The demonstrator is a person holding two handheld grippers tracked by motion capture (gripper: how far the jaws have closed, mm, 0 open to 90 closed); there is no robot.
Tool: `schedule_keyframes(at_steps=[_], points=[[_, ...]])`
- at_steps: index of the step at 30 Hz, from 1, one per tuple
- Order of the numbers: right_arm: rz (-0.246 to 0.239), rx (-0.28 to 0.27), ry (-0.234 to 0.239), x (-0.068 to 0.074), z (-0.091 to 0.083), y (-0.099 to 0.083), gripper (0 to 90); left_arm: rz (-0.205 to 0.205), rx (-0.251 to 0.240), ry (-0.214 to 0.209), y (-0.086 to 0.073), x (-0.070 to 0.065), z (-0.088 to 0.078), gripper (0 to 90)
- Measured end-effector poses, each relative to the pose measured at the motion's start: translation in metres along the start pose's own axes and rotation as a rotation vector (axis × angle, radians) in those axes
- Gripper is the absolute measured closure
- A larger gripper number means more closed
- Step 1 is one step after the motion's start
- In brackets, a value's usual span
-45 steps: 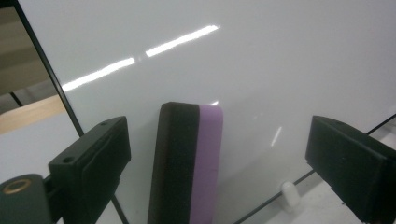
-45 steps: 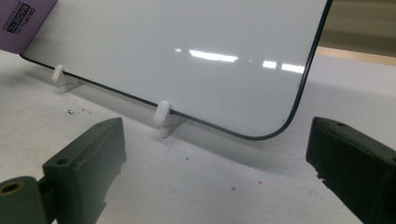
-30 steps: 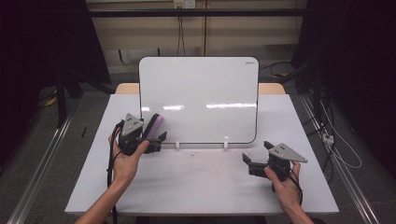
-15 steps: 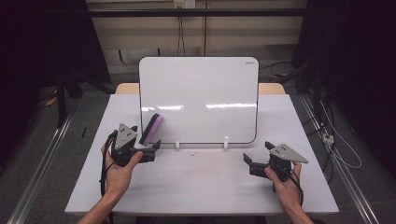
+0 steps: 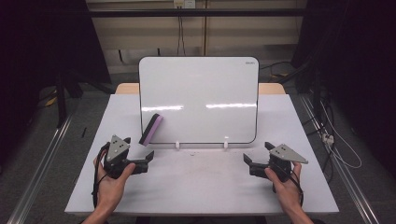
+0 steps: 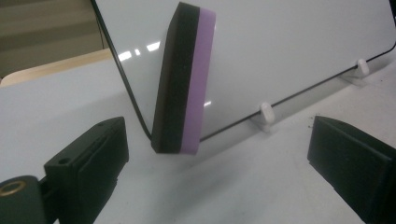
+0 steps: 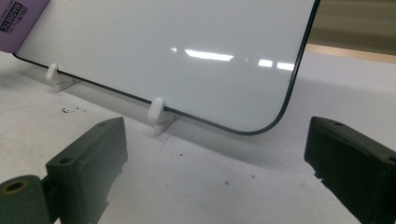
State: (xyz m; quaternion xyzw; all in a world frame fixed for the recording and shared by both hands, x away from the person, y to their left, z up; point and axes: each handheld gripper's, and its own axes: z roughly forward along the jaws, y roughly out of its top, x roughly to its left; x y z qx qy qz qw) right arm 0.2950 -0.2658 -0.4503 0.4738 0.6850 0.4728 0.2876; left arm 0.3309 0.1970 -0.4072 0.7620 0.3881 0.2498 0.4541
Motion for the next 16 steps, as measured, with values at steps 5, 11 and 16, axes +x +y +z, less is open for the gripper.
schedule_keyframes(at_steps=[5,11,16], points=[[0.001,0.004,0.002,0.000,0.000,-0.001,5.5,-0.043,-0.027,0.012,-0.014,0.000,-0.006,4.8],[0.000,0.006,0.003,0.000,-0.001,-0.002,5.7,-0.052,-0.030,0.029,-0.026,0.004,-0.009,4.8],[0.003,0.011,0.006,0.001,-0.001,-0.002,5.7,-0.057,-0.015,0.025,-0.029,0.004,-0.006,4.7]])
